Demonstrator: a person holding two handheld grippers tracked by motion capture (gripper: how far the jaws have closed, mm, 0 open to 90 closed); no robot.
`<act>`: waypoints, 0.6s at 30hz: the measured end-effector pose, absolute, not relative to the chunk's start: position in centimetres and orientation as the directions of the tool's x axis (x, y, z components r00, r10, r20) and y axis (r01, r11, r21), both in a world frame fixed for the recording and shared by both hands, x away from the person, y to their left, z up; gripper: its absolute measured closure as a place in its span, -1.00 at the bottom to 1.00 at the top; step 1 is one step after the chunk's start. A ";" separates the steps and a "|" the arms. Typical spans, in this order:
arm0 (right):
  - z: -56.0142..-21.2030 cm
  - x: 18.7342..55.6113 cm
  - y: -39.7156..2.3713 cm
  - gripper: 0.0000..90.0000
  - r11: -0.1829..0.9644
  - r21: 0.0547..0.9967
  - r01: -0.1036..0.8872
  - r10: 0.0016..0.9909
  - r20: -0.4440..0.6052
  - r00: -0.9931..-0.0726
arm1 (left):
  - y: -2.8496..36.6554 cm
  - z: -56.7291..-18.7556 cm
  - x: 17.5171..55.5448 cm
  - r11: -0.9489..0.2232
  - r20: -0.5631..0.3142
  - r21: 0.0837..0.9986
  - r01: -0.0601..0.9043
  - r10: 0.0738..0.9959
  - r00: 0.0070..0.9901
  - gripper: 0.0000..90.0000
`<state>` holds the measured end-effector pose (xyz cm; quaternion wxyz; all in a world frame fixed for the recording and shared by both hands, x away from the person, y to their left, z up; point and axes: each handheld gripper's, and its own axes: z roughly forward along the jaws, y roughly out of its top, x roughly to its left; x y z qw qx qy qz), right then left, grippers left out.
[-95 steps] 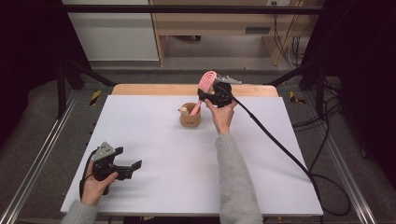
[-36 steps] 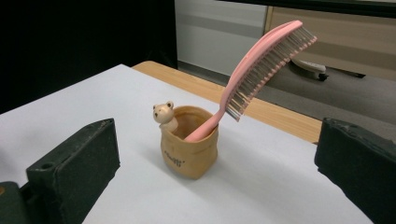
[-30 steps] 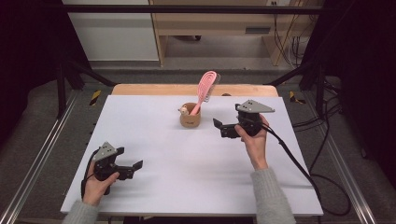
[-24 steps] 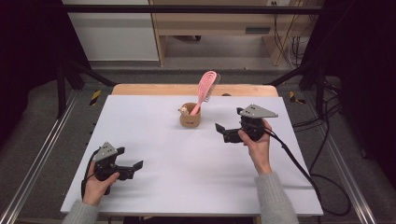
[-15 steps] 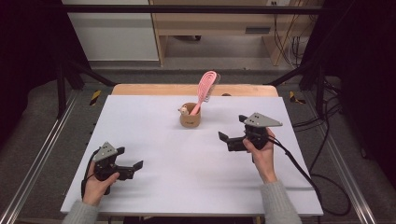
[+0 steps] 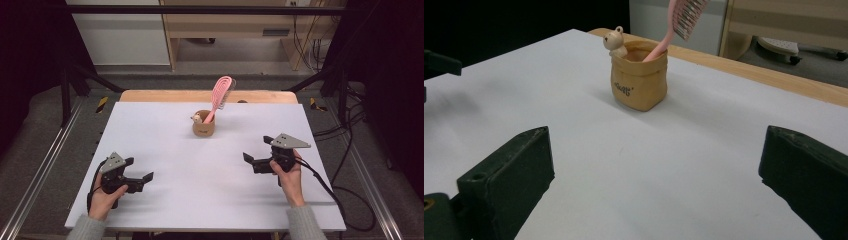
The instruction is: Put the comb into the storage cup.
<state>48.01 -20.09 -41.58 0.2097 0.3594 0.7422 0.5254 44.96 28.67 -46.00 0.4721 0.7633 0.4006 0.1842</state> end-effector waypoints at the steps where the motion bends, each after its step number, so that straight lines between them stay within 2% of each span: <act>1: -41.8 47.9 -20.2 -0.96 0.187 0.930 0.315 0.755 0.069 -0.652 | 28.7 -46.0 45.0 -0.234 -0.096 0.868 0.437 0.785 0.612 -0.99; 18: -45.3 47.1 -22.8 -0.96 0.220 0.919 0.328 0.764 0.047 -0.643 | 28.6 -46.1 44.9 -0.239 -0.093 0.869 0.434 0.781 0.617 -0.99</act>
